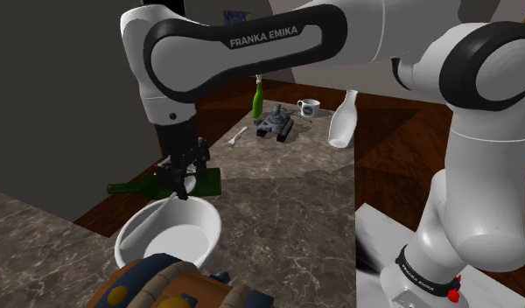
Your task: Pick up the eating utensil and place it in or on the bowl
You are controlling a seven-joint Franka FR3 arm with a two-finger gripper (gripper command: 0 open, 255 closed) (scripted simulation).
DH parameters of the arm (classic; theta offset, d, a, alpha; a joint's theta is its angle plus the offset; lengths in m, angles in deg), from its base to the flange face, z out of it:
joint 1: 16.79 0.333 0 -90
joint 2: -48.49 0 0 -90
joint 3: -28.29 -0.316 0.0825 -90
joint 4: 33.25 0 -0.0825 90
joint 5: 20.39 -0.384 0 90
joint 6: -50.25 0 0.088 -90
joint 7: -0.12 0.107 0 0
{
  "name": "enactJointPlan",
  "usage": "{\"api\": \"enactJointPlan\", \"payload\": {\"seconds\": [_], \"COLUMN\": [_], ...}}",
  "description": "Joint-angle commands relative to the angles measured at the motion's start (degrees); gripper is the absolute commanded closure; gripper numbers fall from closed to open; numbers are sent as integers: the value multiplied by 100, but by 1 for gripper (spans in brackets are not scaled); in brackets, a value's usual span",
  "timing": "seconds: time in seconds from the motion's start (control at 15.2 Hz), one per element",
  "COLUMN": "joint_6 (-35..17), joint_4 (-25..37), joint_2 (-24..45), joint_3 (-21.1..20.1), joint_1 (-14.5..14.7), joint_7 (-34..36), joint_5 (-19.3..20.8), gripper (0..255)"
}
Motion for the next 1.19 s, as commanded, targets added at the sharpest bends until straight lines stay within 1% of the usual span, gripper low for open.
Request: {"api": "enactJointPlan", "payload": {"seconds": [0.0,0.66,1.12], "joint_6": [-135,-851,-851], "joint_4": [-106,-697,-697], "joint_2": [28,160,160], "joint_3": [-1,21,21], "joint_1": [8,5,5], "joint_7": [13,2,2], "joint_5": [8,49,49], "gripper": [255,255,255]}}
